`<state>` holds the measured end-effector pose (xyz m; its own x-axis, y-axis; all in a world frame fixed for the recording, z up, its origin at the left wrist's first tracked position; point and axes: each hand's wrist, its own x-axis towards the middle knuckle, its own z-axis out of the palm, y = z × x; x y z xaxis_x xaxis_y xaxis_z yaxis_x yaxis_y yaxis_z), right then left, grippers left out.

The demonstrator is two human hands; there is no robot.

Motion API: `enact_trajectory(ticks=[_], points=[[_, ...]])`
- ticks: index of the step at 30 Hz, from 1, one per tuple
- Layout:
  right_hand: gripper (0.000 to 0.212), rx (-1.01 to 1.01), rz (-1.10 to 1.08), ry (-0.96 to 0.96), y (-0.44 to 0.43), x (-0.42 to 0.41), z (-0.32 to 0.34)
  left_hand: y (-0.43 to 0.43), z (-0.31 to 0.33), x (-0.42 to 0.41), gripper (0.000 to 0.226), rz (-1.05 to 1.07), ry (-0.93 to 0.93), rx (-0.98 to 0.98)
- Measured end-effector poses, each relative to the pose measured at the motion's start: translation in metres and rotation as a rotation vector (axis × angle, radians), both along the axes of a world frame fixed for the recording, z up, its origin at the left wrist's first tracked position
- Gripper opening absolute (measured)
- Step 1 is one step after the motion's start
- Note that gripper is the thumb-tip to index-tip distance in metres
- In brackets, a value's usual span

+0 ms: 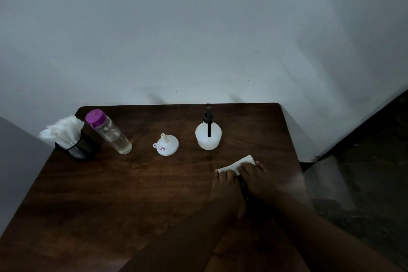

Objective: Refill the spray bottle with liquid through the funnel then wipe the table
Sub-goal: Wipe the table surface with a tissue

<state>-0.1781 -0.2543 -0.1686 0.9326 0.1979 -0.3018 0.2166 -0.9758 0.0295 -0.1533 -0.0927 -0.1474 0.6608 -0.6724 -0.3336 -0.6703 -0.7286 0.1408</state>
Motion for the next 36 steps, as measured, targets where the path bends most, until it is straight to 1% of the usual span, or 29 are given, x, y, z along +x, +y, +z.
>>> enact_trajectory(ticks=[2,5,7,8,9,10,11,12,14,18,23,30,33,36], points=[[0.046,0.004,-0.066,0.011,-0.005,-0.006,-0.002,-0.005,0.001,-0.003,0.073,-0.017,-0.003,-0.014],[0.076,0.024,-0.119,0.025,-0.007,-0.015,-0.007,-0.010,0.006,-0.008,0.074,-0.059,-0.012,-0.010],[0.081,0.070,-0.152,0.001,-0.004,-0.024,-0.007,-0.012,0.009,-0.009,0.076,-0.080,-0.012,0.000],[0.082,0.097,-0.170,0.022,-0.001,-0.027,-0.004,-0.012,0.010,-0.008,0.077,-0.091,-0.010,0.011],[0.084,0.085,-0.189,0.029,0.003,-0.030,0.002,-0.011,0.010,-0.008,0.079,-0.105,-0.012,0.027],[0.087,0.034,-0.180,0.021,0.009,-0.032,0.009,-0.010,0.010,-0.006,0.080,-0.121,-0.012,0.044],[0.086,-0.009,-0.154,0.015,0.013,-0.035,0.015,-0.007,0.009,-0.005,0.081,-0.138,-0.011,0.056],[0.079,0.007,-0.172,0.000,0.018,-0.038,0.018,-0.004,0.011,-0.004,0.080,-0.151,-0.010,0.058],[0.069,-0.003,-0.210,0.052,0.027,-0.043,0.023,0.003,0.011,0.000,0.075,-0.176,-0.004,0.057],[0.069,-0.012,-0.228,0.095,0.047,-0.047,0.032,0.024,0.006,0.008,0.074,-0.252,0.014,0.061],[0.062,-0.016,-0.254,0.040,0.077,-0.044,0.027,0.050,0.008,0.022,0.076,-0.341,0.044,0.091],[0.054,-0.009,-0.244,0.046,0.123,-0.028,0.015,0.095,-0.001,0.045,0.079,-0.400,0.034,0.066],[0.051,-0.012,-0.243,0.031,0.145,-0.017,0.013,0.115,-0.002,0.056,0.079,-0.415,0.048,0.087],[0.051,-0.042,-0.246,0.076,0.170,-0.005,0.016,0.138,-0.006,0.069,0.080,-0.417,0.066,0.092]])
